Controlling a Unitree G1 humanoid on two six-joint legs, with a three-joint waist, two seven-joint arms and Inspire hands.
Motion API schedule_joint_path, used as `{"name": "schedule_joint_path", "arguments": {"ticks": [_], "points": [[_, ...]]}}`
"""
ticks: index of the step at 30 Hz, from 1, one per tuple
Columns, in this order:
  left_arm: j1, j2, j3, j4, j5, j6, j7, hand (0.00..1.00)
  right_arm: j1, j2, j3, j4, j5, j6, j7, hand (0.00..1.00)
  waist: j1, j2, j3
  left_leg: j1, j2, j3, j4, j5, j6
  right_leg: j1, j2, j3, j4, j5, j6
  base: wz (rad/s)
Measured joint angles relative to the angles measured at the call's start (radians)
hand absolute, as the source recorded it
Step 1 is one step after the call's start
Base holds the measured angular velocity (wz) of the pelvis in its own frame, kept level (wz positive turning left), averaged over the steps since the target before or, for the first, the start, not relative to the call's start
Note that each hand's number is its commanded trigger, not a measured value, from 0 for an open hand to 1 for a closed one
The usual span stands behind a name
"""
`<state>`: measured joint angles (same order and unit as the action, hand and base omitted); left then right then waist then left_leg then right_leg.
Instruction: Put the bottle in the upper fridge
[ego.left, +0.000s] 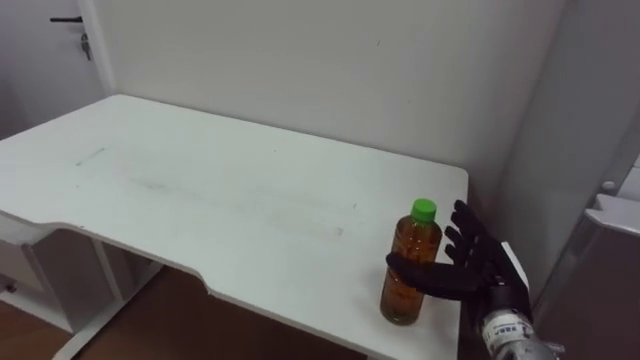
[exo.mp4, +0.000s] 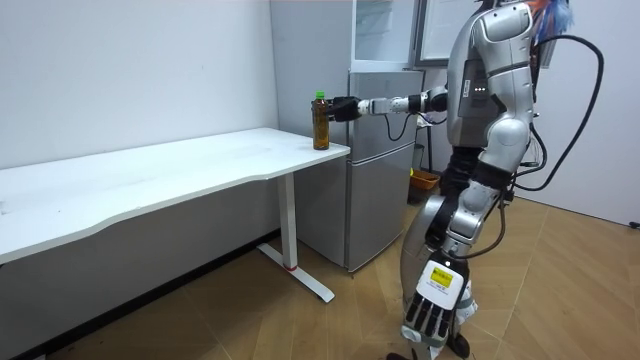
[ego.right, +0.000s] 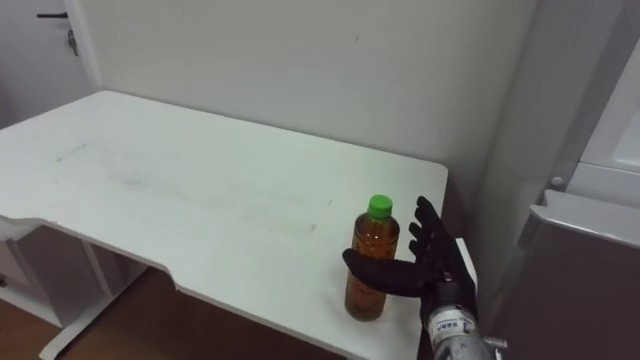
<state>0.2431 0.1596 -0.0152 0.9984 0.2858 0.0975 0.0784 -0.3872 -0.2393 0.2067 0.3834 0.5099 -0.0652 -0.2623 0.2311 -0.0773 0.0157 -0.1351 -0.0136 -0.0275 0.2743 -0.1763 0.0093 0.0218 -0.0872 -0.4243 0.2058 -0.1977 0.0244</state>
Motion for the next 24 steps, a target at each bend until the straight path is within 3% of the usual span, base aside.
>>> {"name": "schedule_joint_path", "arguments": {"ticks": [7,13,24], "points": [[-0.001,0.012,-0.001,-0.024,0.000,0.000,0.000,0.00,-0.011,0.000,0.029,0.030,-0.003,0.000,0.005,0.00,0.023,-0.007,-0.0014,-0.019,0.000,-0.005,-0.001,0.002,-0.001,-0.018,0.000,-0.009,0.001,0.001,-0.001,0.01],[-0.002,0.020,-0.030,-0.029,0.000,0.003,-0.003,0.00,-0.066,-0.001,0.058,0.124,-0.003,0.003,0.020,0.00,0.023,-0.014,0.0011,-0.031,-0.001,-0.006,-0.001,0.005,0.000,-0.026,-0.002,-0.016,0.002,0.002,-0.002,0.01],[-0.003,0.023,-0.064,-0.034,0.000,0.006,-0.011,0.00,-0.067,-0.001,0.066,0.162,-0.004,0.003,0.034,0.00,0.025,-0.023,0.0035,-0.053,0.000,-0.018,0.014,0.005,-0.001,-0.045,-0.002,-0.023,0.016,0.002,-0.002,0.02]]}}
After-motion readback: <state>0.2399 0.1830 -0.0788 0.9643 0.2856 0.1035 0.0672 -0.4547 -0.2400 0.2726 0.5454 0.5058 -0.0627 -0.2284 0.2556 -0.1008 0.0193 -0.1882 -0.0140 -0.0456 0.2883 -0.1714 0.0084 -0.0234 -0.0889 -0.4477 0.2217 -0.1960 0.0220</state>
